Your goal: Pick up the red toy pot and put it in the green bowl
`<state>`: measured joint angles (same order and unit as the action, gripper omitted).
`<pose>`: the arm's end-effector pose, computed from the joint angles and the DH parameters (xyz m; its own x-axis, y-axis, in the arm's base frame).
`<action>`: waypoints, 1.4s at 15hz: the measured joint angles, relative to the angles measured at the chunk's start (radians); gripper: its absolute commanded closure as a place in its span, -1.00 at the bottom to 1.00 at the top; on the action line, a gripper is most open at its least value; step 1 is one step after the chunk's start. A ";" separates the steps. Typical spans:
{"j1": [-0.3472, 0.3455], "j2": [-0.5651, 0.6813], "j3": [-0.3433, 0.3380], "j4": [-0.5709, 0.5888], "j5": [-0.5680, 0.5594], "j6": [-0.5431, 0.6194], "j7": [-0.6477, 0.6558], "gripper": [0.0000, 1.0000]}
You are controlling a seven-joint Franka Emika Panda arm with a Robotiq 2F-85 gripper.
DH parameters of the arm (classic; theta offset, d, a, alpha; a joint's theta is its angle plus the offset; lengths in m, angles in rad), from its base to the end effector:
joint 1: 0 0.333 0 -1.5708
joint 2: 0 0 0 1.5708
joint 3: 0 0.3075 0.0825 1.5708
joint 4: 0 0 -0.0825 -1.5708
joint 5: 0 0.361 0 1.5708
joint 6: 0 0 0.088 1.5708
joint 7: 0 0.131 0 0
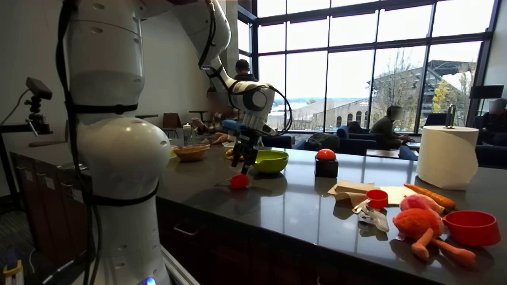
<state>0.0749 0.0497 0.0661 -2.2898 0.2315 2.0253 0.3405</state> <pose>0.4521 0.0826 0.2942 0.8861 -0.2973 -0.3556 -0.3365 -0.9402 -0.0524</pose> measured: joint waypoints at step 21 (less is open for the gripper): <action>-0.015 0.121 -0.015 0.022 -0.004 0.079 -0.027 -1.00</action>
<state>0.0600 0.1703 0.0512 -2.2673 0.2273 2.1041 0.3136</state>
